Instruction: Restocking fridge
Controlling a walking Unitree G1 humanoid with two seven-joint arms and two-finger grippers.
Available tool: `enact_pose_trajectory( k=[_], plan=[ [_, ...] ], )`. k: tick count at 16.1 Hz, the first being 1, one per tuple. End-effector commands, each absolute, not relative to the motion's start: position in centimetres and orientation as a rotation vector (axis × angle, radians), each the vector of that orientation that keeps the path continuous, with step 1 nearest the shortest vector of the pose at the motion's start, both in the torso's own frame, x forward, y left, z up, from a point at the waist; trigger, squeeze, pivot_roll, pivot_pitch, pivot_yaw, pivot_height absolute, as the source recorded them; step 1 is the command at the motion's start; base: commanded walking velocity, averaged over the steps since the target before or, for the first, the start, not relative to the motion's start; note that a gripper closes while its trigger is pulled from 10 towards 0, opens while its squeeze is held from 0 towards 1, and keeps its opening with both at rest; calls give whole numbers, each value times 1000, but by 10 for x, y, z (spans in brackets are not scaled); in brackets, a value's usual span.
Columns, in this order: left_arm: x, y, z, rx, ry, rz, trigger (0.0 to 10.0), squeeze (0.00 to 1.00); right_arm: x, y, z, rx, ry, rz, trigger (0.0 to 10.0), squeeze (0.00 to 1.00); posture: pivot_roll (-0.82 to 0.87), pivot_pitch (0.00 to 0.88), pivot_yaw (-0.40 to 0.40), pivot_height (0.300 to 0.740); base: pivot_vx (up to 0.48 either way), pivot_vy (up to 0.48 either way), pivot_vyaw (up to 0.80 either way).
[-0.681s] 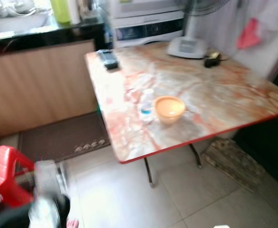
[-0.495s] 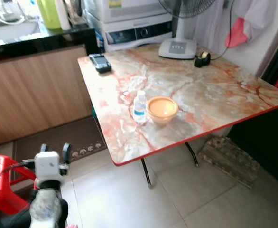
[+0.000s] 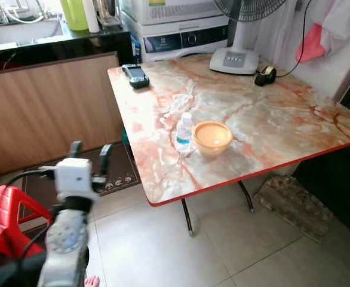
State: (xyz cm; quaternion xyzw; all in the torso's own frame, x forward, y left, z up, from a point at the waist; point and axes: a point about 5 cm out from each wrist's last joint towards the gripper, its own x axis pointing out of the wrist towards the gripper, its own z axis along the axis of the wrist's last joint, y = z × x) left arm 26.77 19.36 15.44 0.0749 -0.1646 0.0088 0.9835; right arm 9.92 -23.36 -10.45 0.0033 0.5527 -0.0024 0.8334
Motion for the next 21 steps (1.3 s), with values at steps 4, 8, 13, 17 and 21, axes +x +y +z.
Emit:
enact_pose_trajectory(
  k=[4, 8, 13, 17, 21],
  plan=[
    [272, 181, 171, 118, -334, -44, 10000, 0, 99, -237, -103, 24, 1147, -36, 10000, 0, 10, 0, -13, 740, 325, 0, -200],
    [270, 181, 172, 95, -295, -40, 10000, 0, 101, -238, -102, 4, 1137, -21, 10000, 0, 17, 0, -19, 740, 382, 0, -116],
    [272, 177, 179, 85, -290, -60, 10000, 0, 103, -237, -102, 0, 1130, -14, 10000, 0, 17, 0, -18, 740, 366, 0, 0],
    [273, 163, 187, 72, -277, -160, 10000, 0, 105, -238, -102, -7, 1131, -6, 10000, 0, 26, 0, -23, 740, 188, 0, 0],
    [279, 144, 198, 194, -159, -271, 10000, 0, 107, -238, -101, -21, 1131, 12, 10000, 0, 37, 15, -30, 740, 0, 0, 0]
  ],
)
